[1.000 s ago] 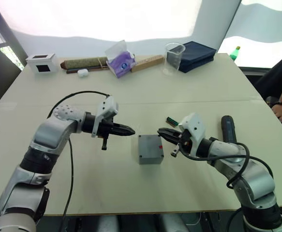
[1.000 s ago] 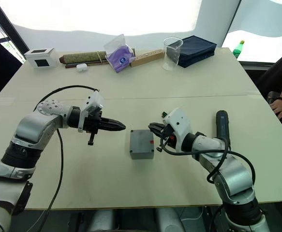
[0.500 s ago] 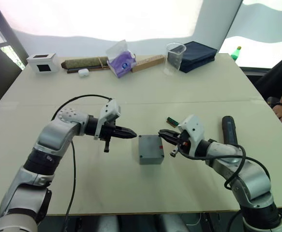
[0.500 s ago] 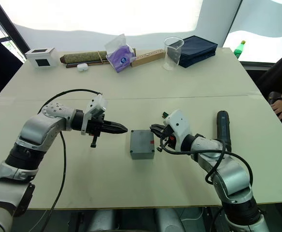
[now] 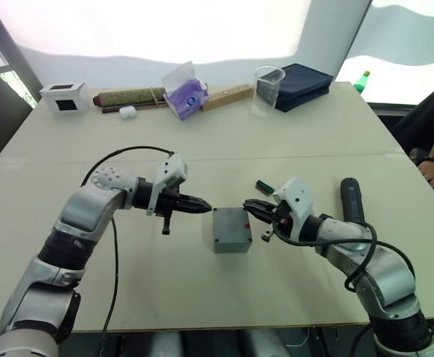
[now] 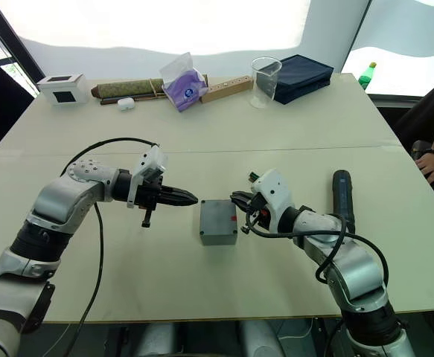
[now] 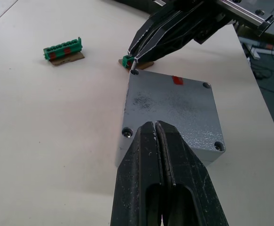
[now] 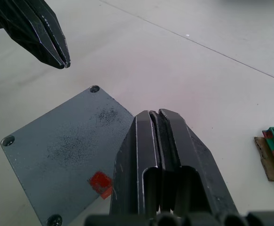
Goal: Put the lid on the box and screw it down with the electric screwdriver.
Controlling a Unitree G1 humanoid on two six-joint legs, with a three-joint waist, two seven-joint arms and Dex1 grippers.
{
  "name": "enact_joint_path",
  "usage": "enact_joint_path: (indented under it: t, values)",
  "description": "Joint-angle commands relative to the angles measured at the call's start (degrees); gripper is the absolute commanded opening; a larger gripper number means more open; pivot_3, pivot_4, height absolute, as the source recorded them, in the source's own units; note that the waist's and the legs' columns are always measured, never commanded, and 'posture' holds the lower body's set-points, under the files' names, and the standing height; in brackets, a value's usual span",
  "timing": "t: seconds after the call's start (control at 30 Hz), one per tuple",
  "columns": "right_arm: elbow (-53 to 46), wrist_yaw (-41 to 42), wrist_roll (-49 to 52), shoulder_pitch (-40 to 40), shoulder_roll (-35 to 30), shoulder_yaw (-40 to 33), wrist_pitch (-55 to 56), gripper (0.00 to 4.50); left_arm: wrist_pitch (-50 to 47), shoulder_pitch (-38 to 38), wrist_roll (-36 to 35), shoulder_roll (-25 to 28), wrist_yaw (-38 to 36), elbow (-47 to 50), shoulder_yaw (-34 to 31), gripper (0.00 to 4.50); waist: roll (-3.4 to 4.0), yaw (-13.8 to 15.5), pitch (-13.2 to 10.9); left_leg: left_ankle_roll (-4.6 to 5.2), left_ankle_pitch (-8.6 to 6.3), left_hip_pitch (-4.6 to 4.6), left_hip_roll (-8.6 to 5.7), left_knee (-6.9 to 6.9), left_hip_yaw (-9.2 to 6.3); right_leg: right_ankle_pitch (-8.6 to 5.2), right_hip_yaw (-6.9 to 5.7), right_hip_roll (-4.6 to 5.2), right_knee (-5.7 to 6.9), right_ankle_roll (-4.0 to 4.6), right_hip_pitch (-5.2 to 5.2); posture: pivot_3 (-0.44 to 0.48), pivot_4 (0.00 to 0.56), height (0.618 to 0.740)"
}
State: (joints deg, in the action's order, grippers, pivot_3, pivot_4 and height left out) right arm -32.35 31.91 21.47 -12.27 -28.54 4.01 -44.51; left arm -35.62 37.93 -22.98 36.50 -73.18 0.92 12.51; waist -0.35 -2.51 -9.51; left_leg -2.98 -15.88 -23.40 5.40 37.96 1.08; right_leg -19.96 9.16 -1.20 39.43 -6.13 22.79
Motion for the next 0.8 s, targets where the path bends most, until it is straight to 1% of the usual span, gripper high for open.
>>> enact_joint_path:
  t: [0.03, 0.4, 0.43, 0.47, 0.5, 0.53, 0.57, 0.7, 0.73, 0.8]
  values:
    - [-0.9, 0.3, 1.2, 0.0, -0.1, 0.0, -0.4, 0.02, 0.9, 0.2, 0.3, 0.2, 0.0, 0.2, -0.3, 0.0, 0.0, 0.0, 0.0, 0.0, 0.0, 0.0, 0.0, 0.0, 0.0, 0.0, 0.0, 0.0, 0.0, 0.0, 0.01, 0.0, 0.15, 0.74]
    - [-0.5, 0.1, 0.6, -0.8, -0.8, 0.5, -1.0, 0.02, 1.0, 0.3, 0.2, 0.1, 0.1, 0.0, -0.3, 0.0, 0.0, 0.0, 0.0, 0.0, 0.0, 0.0, 0.0, 0.0, 0.0, 0.0, 0.0, 0.0, 0.0, 0.0, 0.0, 0.0, 0.15, 0.74]
    - [-0.4, 0.2, 0.6, -0.8, -1.0, 0.4, -1.0, 0.68, 1.0, 0.3, 0.1, 0.1, 0.2, 0.1, -0.4, 0.0, 0.0, 0.0, 0.0, 0.0, 0.0, 0.0, 0.0, 0.0, 0.0, 0.0, 0.0, 0.0, 0.0, 0.0, 0.01, 0.0, 0.15, 0.74]
    - [-0.4, 0.2, 0.6, -0.7, -1.2, 0.3, -1.0, 0.96, 0.9, 0.3, 0.1, 0.0, 0.2, 0.1, -0.4, 0.0, 0.0, 0.0, 0.0, 0.0, 0.0, 0.0, 0.0, 0.0, 0.0, 0.0, 0.0, 0.0, 0.0, 0.0, 0.01, 0.0, 0.15, 0.74]
    - [-0.3, 0.3, 0.7, -0.7, -1.4, 0.2, -1.0, 1.35, 0.9, 0.3, 0.0, 0.0, 0.2, 0.0, -0.5, 0.0, 0.0, 0.0, 0.0, 0.0, 0.0, 0.0, 0.0, 0.0, 0.0, 0.0, 0.0, 0.0, 0.0, 0.0, 0.01, 0.0, 0.15, 0.74]
    - [-0.3, 0.4, 0.7, -0.7, -1.5, 0.1, -1.1, 1.58, 0.8, 0.3, -0.1, -0.1, 0.2, 0.0, -0.5, 0.0, 0.0, 0.0, 0.0, 0.0, 0.0, 0.0, 0.0, 0.0, 0.0, 0.0, 0.0, 0.0, 0.0, 0.0, 0.0, 0.0, 0.15, 0.74]
    - [-0.4, 0.5, 0.8, -0.8, -2.0, -0.3, -1.1, 2.19, 0.6, 0.5, -0.4, -0.3, 0.4, -0.1, -0.8, 0.0, 0.0, 0.0, 0.0, 0.0, 0.0, 0.0, 0.0, 0.0, 0.0, 0.0, 0.0, 0.0, 0.0, 0.0, 0.01, 0.0, 0.15, 0.74]
    - [-1.2, 0.7, 2.2, -1.1, -3.8, -3.3, -2.8, 3.57, -0.3, 1.3, -1.5, -1.5, 0.9, -0.2, -1.6, 0.0, 0.0, 0.1, 0.0, 0.0, 0.0, 0.0, 0.0, 0.0, 0.0, 0.0, 0.0, 0.0, 0.0, 0.0, 0.0, 0.0, 0.15, 0.74]
    - [-1.5, 0.7, 2.7, -1.2, -4.1, -4.2, -3.3, 3.57, -0.6, 1.5, -1.8, -1.8, 1.1, -0.1, -1.7, 0.0, 0.0, 0.1, 0.0, 0.0, 0.0, -0.01, 0.0, 0.01, 0.0, 0.0, 0.0, 0.0, 0.0, 0.0, 0.0, 0.0, 0.15, 0.74]
    - [-2.2, -1.7, 8.1, -3.0, -2.7, -11.1, -9.2, 3.57, -1.2, 2.4, -2.8, -2.8, 1.3, 0.2, -2.2, 0.0, -0.01, 0.1, 0.0, 0.0, 0.0, -0.01, 0.0, 0.01, 0.0, 0.0, 0.0, 0.0, 0.0, 0.0, -0.01, 0.0, 0.15, 0.74]
